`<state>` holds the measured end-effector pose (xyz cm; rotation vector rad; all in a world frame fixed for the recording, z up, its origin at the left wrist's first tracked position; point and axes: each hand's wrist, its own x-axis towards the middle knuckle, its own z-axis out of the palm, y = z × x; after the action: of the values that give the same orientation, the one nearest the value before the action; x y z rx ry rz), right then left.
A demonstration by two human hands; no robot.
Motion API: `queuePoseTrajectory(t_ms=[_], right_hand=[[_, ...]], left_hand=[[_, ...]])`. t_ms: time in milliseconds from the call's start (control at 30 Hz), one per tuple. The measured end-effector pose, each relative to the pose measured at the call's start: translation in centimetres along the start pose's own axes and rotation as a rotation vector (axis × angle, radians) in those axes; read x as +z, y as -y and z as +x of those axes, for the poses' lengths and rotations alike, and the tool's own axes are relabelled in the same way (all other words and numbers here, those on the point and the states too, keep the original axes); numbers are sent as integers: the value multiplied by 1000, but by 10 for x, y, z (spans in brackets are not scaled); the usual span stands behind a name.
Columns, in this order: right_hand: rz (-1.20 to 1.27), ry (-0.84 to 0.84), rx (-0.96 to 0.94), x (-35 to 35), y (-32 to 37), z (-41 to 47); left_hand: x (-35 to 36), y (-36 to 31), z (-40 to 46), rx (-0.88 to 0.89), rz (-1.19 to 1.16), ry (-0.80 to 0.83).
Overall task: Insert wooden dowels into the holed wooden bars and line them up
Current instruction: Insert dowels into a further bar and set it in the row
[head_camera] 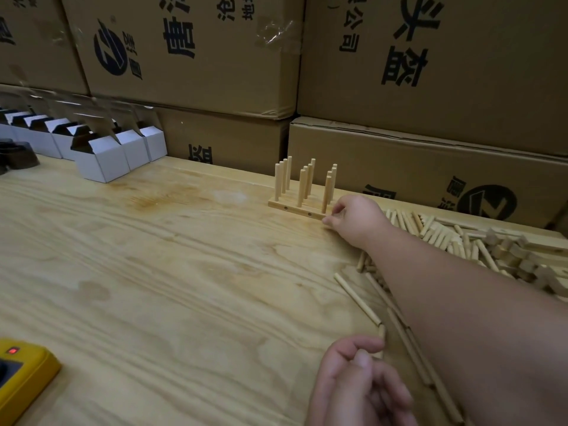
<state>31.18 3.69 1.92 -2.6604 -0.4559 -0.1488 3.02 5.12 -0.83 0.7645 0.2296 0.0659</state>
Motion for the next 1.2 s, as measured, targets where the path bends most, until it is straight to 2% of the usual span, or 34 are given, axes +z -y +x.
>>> queuePoseTrajectory(t_ms=[200, 267, 400, 600, 767, 833, 900, 967, 1033, 1200], right_hand=[[83, -140, -93, -38, -4, -90], [146, -182, -127, -52, -7, -142], [212, -282, -165, -71, -19, -260], [192, -476, 59, -97, -66, -349], [42, -595, 307, -145, -124, -363], [68, -535, 434, -162, -144, -370], [30, -333, 512, -173, -155, -377], [-82, -94, 528, -179, -152, -384], [-170, 33, 495, -181, -146, -386], [-232, -6, 447, -172, -143, -384]], left_hand=[[7, 7, -3, 79, -145, -84], [10, 10, -6, 132, -129, -114], [13, 12, -18, 193, -23, -74], [20, 14, -29, 297, 168, -64], [18, 10, -32, 556, 405, -143], [15, 8, -30, 628, 545, -213], [11, 8, -28, 620, 715, -283], [8, 9, -25, 576, 895, -327], [8, 8, -24, 512, 1050, -335], [7, 13, -25, 425, 1194, -207]])
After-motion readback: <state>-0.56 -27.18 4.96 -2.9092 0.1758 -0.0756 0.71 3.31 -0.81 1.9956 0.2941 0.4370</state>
